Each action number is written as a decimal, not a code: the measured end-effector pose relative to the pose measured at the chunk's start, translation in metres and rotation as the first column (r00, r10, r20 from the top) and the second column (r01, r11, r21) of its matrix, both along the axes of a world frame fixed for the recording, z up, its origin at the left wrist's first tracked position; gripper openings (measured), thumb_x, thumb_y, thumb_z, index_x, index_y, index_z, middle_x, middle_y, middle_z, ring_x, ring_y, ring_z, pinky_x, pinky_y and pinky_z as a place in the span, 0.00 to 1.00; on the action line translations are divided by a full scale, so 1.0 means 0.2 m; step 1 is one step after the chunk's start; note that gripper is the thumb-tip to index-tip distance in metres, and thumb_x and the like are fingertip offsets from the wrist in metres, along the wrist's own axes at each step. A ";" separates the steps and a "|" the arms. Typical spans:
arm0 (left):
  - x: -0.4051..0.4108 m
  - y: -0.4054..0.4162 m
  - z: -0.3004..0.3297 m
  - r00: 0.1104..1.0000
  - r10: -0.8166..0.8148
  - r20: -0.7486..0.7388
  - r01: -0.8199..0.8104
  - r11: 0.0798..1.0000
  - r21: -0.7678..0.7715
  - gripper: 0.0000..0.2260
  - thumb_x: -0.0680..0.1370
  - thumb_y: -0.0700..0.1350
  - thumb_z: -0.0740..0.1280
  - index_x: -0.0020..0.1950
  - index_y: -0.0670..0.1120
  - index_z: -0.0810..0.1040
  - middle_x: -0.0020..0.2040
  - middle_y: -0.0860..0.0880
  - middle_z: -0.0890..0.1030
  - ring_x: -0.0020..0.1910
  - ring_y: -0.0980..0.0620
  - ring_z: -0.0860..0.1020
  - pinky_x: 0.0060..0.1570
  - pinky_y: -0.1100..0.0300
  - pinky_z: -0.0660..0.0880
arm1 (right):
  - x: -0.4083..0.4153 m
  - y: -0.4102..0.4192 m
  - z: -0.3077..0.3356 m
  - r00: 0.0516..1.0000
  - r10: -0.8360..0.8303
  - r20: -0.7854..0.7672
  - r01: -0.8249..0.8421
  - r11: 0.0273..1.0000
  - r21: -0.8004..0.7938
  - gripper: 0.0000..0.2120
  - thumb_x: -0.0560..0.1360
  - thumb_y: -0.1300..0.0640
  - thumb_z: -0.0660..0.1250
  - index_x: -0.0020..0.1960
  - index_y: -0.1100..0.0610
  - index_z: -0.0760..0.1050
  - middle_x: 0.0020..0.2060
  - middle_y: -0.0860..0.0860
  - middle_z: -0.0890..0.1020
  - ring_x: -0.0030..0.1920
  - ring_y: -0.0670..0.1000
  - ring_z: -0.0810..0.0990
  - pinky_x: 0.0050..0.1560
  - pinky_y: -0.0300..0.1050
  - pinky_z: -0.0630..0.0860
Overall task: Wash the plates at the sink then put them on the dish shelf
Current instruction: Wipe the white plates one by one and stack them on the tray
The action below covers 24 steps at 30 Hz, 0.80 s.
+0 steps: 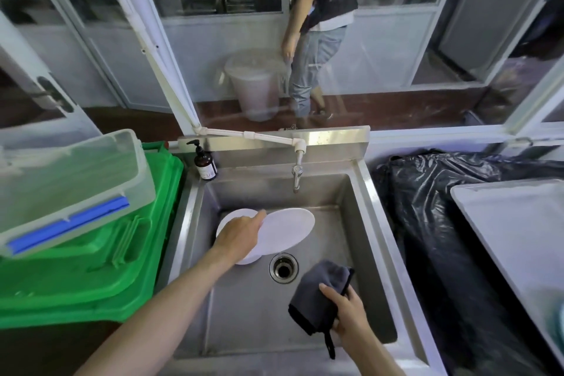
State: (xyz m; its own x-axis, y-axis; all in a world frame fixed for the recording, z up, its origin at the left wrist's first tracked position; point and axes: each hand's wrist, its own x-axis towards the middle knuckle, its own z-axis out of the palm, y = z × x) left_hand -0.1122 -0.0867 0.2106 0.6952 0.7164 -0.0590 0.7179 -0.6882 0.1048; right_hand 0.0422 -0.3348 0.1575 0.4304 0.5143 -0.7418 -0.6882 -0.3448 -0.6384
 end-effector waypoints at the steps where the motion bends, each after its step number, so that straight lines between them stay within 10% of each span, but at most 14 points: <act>1: -0.01 -0.01 0.02 1.000 -0.010 -0.013 0.010 1.000 0.028 0.08 0.85 0.41 0.59 0.63 0.47 0.72 0.38 0.41 0.83 0.39 0.37 0.81 0.32 0.50 0.67 | -0.01 0.00 0.01 1.000 -0.001 0.003 0.001 1.000 0.009 0.18 0.73 0.64 0.79 0.61 0.56 0.80 0.52 0.57 0.88 0.55 0.60 0.86 0.60 0.63 0.82; 4: -0.01 0.00 0.04 0.992 -0.065 -0.108 0.080 0.988 0.135 0.11 0.79 0.38 0.69 0.57 0.48 0.72 0.29 0.45 0.80 0.26 0.41 0.77 0.22 0.52 0.68 | -0.02 0.00 0.03 1.000 -0.010 0.005 0.010 0.999 0.033 0.15 0.74 0.62 0.78 0.59 0.55 0.80 0.52 0.56 0.87 0.54 0.58 0.85 0.53 0.57 0.84; 11: -0.02 -0.05 0.11 0.977 -0.146 -0.154 0.171 0.972 0.159 0.19 0.79 0.33 0.59 0.69 0.44 0.71 0.46 0.39 0.85 0.46 0.36 0.83 0.36 0.50 0.65 | -0.03 -0.02 0.06 1.000 0.013 0.022 -0.013 1.000 0.012 0.21 0.75 0.61 0.78 0.66 0.55 0.77 0.56 0.57 0.85 0.56 0.59 0.84 0.50 0.54 0.83; 24: 0.00 -0.03 0.11 0.981 -0.149 -0.123 0.164 0.979 0.123 0.15 0.76 0.32 0.58 0.61 0.43 0.71 0.44 0.40 0.84 0.43 0.36 0.83 0.34 0.48 0.70 | -0.01 -0.10 0.05 0.998 0.036 0.060 -0.035 0.999 -0.018 0.23 0.74 0.62 0.78 0.67 0.56 0.78 0.57 0.57 0.85 0.58 0.60 0.83 0.49 0.54 0.83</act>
State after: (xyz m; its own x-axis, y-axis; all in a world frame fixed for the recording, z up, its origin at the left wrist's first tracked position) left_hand -0.1122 -0.0937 0.2328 0.7937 0.6057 -0.0557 0.6020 -0.7954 -0.0701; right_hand 0.0400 -0.3540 0.1676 0.4567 0.5176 -0.7236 -0.6356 -0.3793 -0.6725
